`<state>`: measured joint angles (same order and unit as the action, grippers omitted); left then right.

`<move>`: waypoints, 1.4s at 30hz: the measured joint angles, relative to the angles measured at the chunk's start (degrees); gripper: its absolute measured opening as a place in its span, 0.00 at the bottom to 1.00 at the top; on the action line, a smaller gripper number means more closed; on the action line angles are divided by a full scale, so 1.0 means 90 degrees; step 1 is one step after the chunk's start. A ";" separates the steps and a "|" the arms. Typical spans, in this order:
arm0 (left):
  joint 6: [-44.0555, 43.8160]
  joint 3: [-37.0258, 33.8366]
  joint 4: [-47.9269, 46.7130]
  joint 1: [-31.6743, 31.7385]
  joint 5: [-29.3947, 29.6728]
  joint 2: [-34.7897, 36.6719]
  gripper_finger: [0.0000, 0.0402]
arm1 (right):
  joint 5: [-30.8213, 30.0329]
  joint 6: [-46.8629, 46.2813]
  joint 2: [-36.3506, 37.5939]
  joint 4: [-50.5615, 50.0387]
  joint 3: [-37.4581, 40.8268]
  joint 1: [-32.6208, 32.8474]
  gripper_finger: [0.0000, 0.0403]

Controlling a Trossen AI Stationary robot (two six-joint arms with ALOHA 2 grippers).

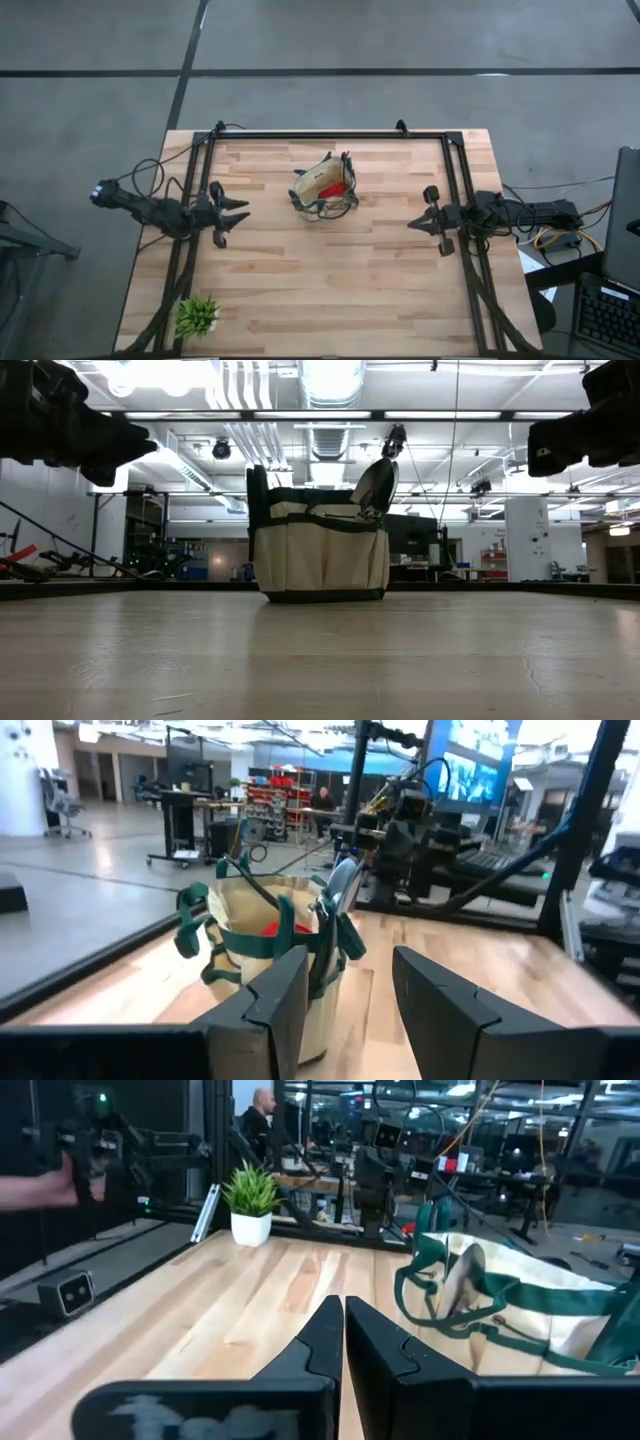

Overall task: Pick & Place Garden tools in Gardening bag
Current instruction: Return to Home Position

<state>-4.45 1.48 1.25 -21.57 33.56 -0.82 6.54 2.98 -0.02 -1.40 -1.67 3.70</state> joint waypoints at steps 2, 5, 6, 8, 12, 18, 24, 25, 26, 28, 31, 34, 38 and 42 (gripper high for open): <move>0.0210 0.0000 -0.0026 0.0001 -0.0004 -0.0015 0.38 | -0.0005 -0.0138 -0.0006 0.0105 0.0032 0.0002 0.02; 0.0321 0.0000 -0.0028 -0.0001 -0.0002 -0.0068 0.38 | -0.0015 -0.0194 -0.0014 0.0094 0.0039 0.0002 0.02; 0.0312 0.0000 -0.0026 -0.0001 -0.0002 -0.0080 0.38 | -0.0042 -0.0192 -0.0010 0.0096 0.0039 0.0002 0.02; 0.0268 -0.0002 -0.0024 -0.0001 -0.0002 -0.0113 0.38 | -0.0115 -0.0171 0.0002 0.0098 0.0039 0.0002 0.02; 0.0268 -0.0002 -0.0024 -0.0001 -0.0002 -0.0117 0.38 | -0.0247 -0.0146 -0.0056 0.0089 0.0039 0.0002 0.02; 0.0258 -0.0015 0.0047 -0.0001 -0.0002 -0.0131 0.38 | -0.0245 -0.0196 -0.0146 0.0083 0.0039 0.0002 0.02; 0.0257 -0.0017 0.0052 -0.0001 -0.0002 -0.0134 0.38 | -0.0242 -0.0063 -0.0138 0.0079 0.0039 0.0002 0.02; 0.0256 -0.0017 0.0052 -0.0001 -0.0002 -0.0134 0.38 | -0.0242 -0.0060 -0.0138 0.0079 0.0039 0.0002 0.02; 0.0257 -0.0017 0.0054 -0.0001 -0.0002 -0.0134 0.38 | -0.0242 -0.0053 -0.0138 0.0079 0.0039 0.0002 0.02; 0.0256 -0.0017 0.0057 0.0001 -0.0002 -0.0134 0.38 | -0.0242 -0.0048 -0.0138 0.0079 0.0039 0.0002 0.02; 0.0256 -0.0019 0.0057 -0.0001 -0.0002 -0.0134 0.38 | -0.0242 -0.0048 -0.0143 0.0077 0.0039 0.0002 0.02; 0.0256 -0.0019 0.0057 0.0001 -0.0002 -0.0134 0.38 | -0.0241 -0.0048 -0.0140 0.0078 0.0039 0.0002 0.02; 0.0256 -0.0019 0.0057 -0.0001 -0.0002 -0.0134 0.38 | -0.0240 -0.0045 -0.0148 0.0077 0.0039 0.0002 0.02; 0.0256 -0.0019 0.0057 -0.0001 -0.0002 -0.0134 0.38 | -0.0240 -0.0045 -0.0145 0.0077 0.0039 0.0002 0.02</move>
<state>-2.15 1.30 1.76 -21.58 33.54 -2.02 4.38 2.57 -1.32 -0.71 -1.32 3.73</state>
